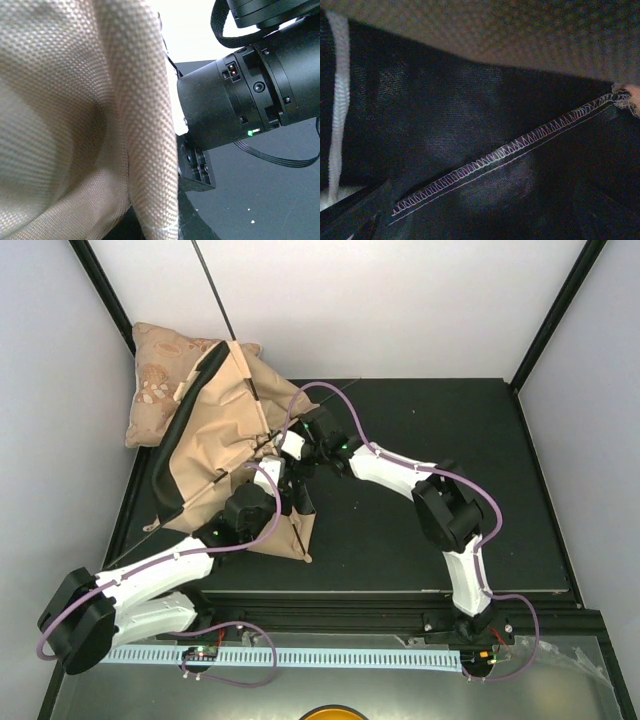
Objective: Set up the pet tent
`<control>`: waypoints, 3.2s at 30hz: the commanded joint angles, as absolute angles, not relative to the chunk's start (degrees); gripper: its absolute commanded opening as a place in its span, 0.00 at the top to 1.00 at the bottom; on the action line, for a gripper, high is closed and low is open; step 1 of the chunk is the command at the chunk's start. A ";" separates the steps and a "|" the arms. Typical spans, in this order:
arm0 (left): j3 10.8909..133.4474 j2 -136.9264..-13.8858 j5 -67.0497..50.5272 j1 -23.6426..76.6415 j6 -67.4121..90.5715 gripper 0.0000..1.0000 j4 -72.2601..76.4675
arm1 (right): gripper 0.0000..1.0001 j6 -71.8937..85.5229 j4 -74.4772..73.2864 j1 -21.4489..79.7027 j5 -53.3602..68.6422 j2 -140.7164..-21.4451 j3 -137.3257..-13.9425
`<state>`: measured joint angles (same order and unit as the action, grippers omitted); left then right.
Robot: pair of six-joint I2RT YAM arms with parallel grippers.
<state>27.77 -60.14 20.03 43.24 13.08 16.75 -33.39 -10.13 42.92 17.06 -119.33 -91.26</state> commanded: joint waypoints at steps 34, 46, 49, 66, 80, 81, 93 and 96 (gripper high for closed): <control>25.40 -58.29 9.28 43.24 8.06 0.98 11.29 | 0.00 -13.38 11.88 42.47 22.34 -85.75 -48.65; 23.91 -52.74 5.65 43.93 3.76 0.98 10.55 | 0.00 -2.97 11.22 42.84 20.47 -71.74 -41.49; 23.16 -51.03 4.40 44.51 3.35 0.98 11.17 | 0.00 1.09 13.44 42.82 19.86 -66.44 -39.89; 23.85 -49.84 6.26 52.19 -0.68 0.99 13.47 | 0.27 15.81 -7.75 43.00 25.78 -65.61 -68.32; 25.66 -51.24 8.54 56.00 -0.79 0.98 11.83 | 0.49 11.96 -11.92 47.41 25.17 -70.53 -80.18; 25.66 -51.24 8.79 56.13 -0.83 0.98 11.72 | 0.52 11.88 -11.97 47.38 25.06 -70.90 -80.63; 26.85 -52.67 11.05 58.01 -1.55 0.98 11.91 | 0.71 11.56 -12.97 48.50 25.22 -72.11 -83.99; 27.29 -53.06 11.78 58.63 -2.01 0.98 11.98 | 0.79 11.83 -14.05 48.59 24.34 -72.47 -84.82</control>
<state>26.24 -51.72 9.72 57.65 1.21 17.32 11.60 -12.75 48.16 25.56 -72.07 -82.35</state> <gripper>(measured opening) 0.043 0.244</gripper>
